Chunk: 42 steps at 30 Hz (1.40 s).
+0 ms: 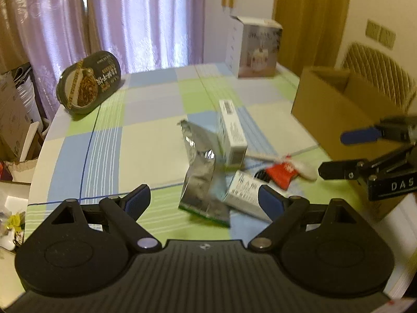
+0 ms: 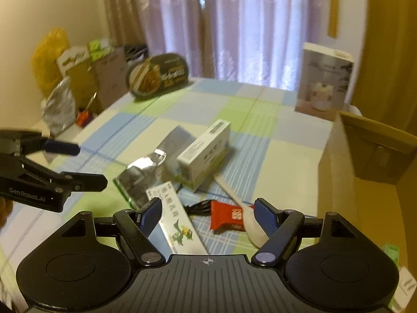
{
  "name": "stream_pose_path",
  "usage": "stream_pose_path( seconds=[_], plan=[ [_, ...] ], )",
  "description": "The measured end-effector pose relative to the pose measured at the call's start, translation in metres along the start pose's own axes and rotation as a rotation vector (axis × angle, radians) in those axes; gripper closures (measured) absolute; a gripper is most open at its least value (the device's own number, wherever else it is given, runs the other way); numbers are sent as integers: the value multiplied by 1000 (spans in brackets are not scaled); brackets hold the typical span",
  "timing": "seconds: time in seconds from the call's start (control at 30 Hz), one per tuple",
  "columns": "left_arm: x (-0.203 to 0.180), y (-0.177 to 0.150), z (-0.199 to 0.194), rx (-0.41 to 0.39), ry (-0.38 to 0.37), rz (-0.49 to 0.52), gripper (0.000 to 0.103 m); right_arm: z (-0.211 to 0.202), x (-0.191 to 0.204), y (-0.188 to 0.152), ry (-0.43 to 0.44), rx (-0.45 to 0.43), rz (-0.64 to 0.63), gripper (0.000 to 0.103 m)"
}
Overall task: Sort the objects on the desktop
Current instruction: 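Move both tools back from the cardboard box to the cluttered table, then grasp the silver foil bag with the left tool while the right tool grasps the white ointment box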
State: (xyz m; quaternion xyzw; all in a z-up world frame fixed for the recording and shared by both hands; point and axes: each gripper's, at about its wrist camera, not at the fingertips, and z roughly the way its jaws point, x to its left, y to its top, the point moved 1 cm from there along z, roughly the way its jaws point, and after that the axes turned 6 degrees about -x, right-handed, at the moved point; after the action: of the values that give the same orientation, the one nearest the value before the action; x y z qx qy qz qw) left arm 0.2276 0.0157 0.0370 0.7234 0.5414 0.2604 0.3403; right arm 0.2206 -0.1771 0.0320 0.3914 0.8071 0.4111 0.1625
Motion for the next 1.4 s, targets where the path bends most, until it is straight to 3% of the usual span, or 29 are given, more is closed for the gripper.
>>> stream_pose_path(
  seconds=[0.3,0.53,0.6,0.87,1.0,1.23,1.4],
  plan=[
    [14,-4,23,50,12,46,16,46,14,-19,83,150,-127,28],
    [26,-1,41,75,-38,54,16,70,13,-24,123,189,-157,30],
    [27,-1,48,77,-50,41,16,76,12,-23,133,193,-162,39],
    [23,-2,68,92,-77,50,16,94,15,-22,181,222,-192,48],
    [21,-3,77,96,-82,37,17,100,14,-21,197,234,-178,64],
    [16,-2,94,108,-75,34,17,96,8,-18,154,260,-152,68],
    [15,6,106,108,-89,-20,23,86,-3,-15,143,253,-131,68]
  ],
)
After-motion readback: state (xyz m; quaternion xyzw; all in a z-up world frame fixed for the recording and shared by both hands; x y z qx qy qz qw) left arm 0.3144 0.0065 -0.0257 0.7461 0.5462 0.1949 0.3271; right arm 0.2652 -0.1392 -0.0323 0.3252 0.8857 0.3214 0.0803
